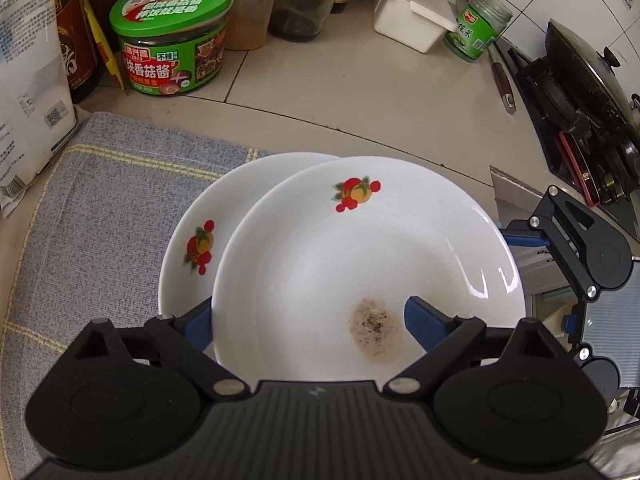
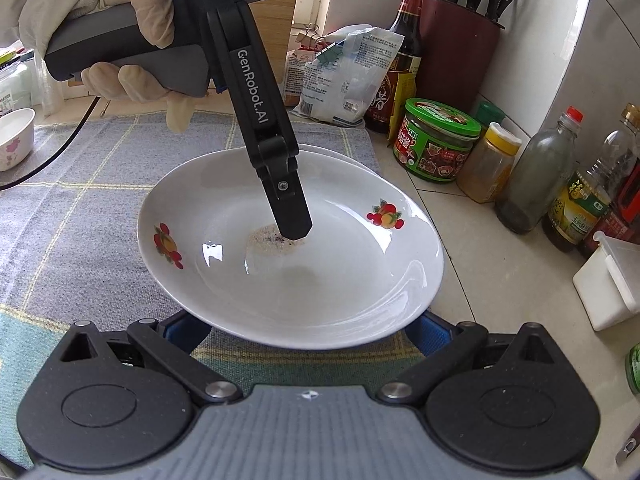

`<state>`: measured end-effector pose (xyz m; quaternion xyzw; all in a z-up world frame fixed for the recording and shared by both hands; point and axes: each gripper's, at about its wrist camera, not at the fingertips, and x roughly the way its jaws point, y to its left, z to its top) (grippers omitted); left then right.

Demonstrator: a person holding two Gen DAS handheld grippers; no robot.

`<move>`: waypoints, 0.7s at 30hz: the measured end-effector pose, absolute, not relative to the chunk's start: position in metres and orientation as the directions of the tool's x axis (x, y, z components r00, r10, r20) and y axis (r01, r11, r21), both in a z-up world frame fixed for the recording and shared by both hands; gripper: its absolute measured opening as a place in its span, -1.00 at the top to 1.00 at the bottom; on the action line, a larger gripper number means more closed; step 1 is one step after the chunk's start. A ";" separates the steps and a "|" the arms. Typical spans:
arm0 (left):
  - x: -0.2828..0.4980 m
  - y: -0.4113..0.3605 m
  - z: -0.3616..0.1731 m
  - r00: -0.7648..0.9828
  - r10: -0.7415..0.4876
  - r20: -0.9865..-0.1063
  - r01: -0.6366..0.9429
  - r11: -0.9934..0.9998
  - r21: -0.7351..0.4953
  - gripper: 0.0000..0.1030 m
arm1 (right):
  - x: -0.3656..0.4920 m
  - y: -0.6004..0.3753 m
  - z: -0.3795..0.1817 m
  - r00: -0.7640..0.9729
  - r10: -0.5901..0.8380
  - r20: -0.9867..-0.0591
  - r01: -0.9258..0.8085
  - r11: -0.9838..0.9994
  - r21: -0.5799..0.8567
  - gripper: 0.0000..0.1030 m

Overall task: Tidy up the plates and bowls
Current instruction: 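Lower the plate onto the stack and open the left tool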

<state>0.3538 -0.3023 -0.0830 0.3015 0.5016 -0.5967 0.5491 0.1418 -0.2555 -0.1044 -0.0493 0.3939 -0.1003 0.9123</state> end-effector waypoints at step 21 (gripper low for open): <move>0.352 -0.312 -0.092 -0.181 -0.319 -0.930 0.970 0.099 -0.223 -0.84 | 0.144 -0.259 -0.104 0.669 -0.232 -0.707 0.150 0.973 -0.177 -1.00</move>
